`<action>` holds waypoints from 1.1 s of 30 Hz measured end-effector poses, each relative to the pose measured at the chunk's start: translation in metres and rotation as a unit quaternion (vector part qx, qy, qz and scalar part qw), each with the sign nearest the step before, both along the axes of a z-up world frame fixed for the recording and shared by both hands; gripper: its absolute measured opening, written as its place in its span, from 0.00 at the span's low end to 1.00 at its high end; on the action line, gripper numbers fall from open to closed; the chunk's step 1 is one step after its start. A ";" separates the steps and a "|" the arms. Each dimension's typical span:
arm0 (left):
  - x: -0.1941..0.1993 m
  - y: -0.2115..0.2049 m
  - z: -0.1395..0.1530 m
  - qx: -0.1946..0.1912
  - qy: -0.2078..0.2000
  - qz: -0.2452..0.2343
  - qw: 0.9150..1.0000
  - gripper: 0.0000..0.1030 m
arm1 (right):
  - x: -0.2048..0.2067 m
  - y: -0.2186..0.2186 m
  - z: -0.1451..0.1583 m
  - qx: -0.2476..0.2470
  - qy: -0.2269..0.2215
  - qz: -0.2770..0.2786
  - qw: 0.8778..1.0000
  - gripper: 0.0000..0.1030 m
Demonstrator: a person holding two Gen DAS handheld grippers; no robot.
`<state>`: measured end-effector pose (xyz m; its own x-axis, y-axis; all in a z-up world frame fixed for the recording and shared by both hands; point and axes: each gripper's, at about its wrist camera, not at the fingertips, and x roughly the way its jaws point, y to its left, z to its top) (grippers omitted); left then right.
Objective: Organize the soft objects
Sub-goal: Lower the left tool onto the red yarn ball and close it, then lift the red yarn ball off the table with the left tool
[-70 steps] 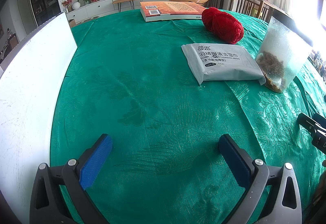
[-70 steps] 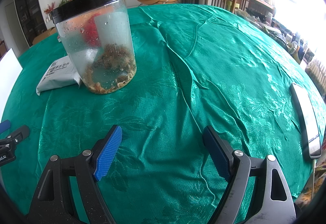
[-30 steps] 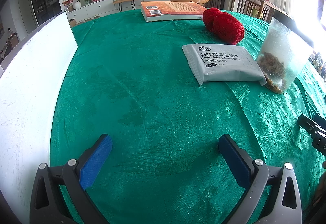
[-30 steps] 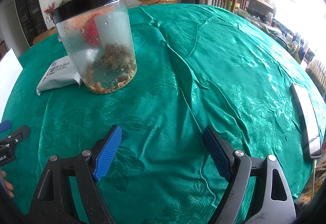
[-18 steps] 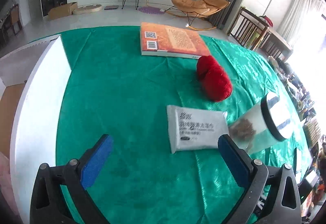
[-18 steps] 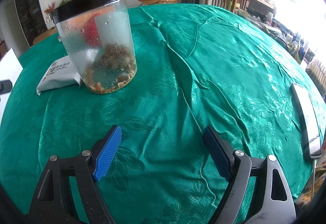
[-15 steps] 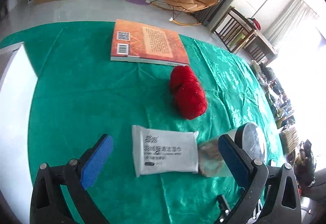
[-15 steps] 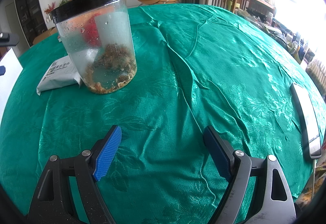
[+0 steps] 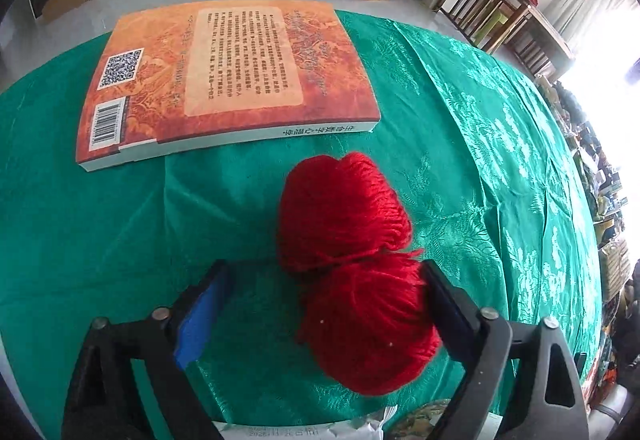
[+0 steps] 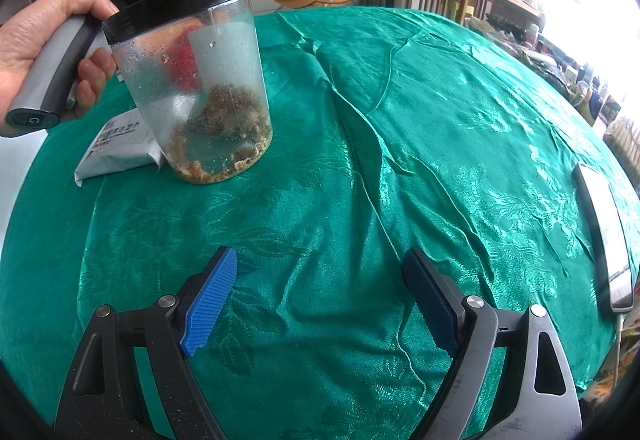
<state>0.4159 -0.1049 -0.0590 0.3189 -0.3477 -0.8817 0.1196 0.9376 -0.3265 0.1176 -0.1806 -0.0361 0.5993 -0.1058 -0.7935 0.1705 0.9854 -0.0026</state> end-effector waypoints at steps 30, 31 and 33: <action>-0.278 0.139 0.013 0.166 -0.046 0.033 0.985 0.95 | 0.000 0.000 0.000 0.000 0.000 0.000 1.000 0.85; -0.280 0.138 0.007 0.176 -0.049 0.033 0.983 0.95 | 0.000 0.000 0.000 0.000 0.000 0.000 1.000 0.85; -0.283 0.140 -0.005 0.193 -0.047 0.033 0.979 0.95 | 0.000 0.000 0.000 0.000 0.000 0.000 1.000 0.85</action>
